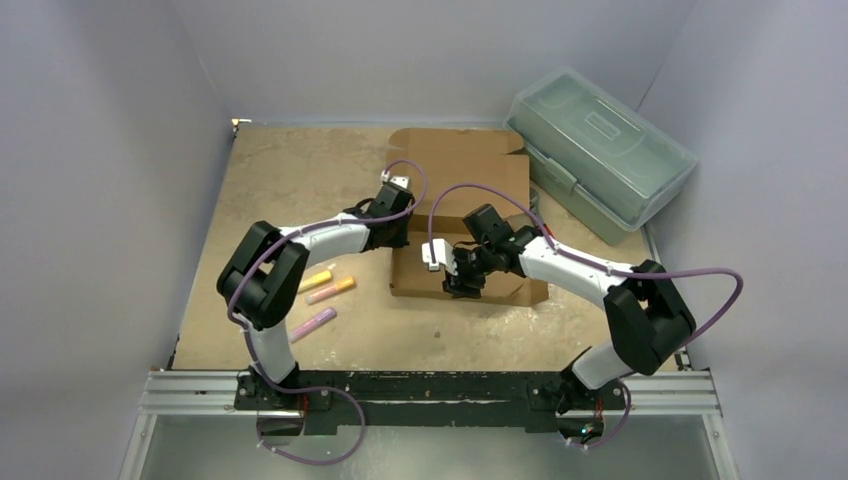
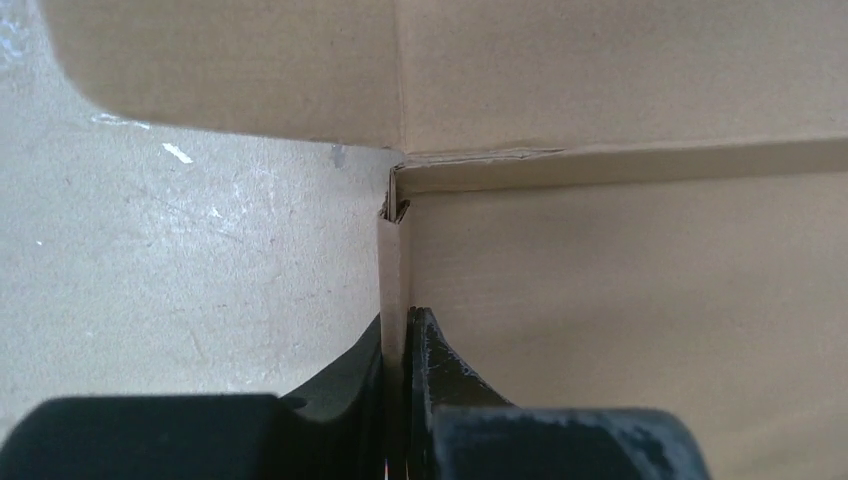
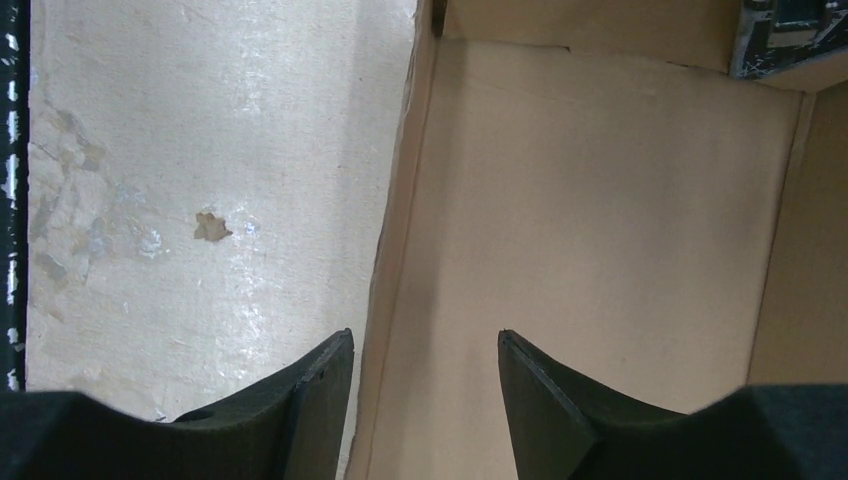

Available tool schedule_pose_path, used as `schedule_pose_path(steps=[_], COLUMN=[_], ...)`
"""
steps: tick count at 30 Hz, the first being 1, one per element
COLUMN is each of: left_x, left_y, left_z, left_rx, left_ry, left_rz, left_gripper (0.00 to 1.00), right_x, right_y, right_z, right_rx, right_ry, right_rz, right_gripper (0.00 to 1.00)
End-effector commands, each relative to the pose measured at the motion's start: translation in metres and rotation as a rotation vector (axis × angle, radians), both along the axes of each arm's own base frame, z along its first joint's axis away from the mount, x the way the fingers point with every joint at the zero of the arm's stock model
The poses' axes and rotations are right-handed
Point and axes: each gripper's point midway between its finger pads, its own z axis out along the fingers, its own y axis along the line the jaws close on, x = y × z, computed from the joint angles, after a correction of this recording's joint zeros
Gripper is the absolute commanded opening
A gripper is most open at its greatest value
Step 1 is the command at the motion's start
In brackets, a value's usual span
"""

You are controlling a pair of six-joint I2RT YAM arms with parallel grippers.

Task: Fold the paper box
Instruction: Fold the paper box at the center of the board.

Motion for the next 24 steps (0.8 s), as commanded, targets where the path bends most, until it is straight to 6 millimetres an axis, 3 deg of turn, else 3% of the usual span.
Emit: schedule_pose_path(steps=[1, 5, 9, 10, 14, 17, 20, 24], left_x=[0.007, 0.008, 0.006, 0.005, 0.001, 0.0, 0.006, 0.013], left_y=[-0.001, 0.014, 0.022, 0.022, 0.022, 0.022, 0.024, 0.02], left_z=[0.0, 0.002, 0.017, 0.022, 0.044, 0.063, 0.088, 0.128], left_rx=[0.034, 0.121, 0.125, 0.111, 0.046, -0.026, -0.154, -0.472], left_ry=[-0.003, -0.038, -0.087, -0.101, -0.157, -0.203, -0.25, -0.291], left_rz=[0.007, 0.064, 0.09, 0.093, 0.097, 0.096, 0.081, -0.024], left_gripper=[0.0, 0.0, 0.0, 0.07, 0.47, 0.62, 0.68, 0.7], right_x=[0.002, 0.002, 0.0, 0.0, 0.002, 0.008, 0.009, 0.007], right_y=[0.007, 0.007, 0.009, 0.009, 0.003, -0.015, -0.036, -0.059], right_z=[0.015, 0.016, 0.026, 0.032, 0.066, 0.101, 0.13, 0.167], right_rx=[0.037, 0.04, 0.062, 0.074, 0.138, 0.218, 0.276, 0.366], right_ry=[-0.015, -0.015, -0.007, -0.011, -0.049, -0.088, -0.129, -0.173], right_rz=[0.023, 0.024, 0.033, 0.034, 0.027, -0.021, -0.075, -0.179], right_gripper=[0.58, 0.58, 0.6, 0.66, 0.75, 0.79, 0.82, 0.88])
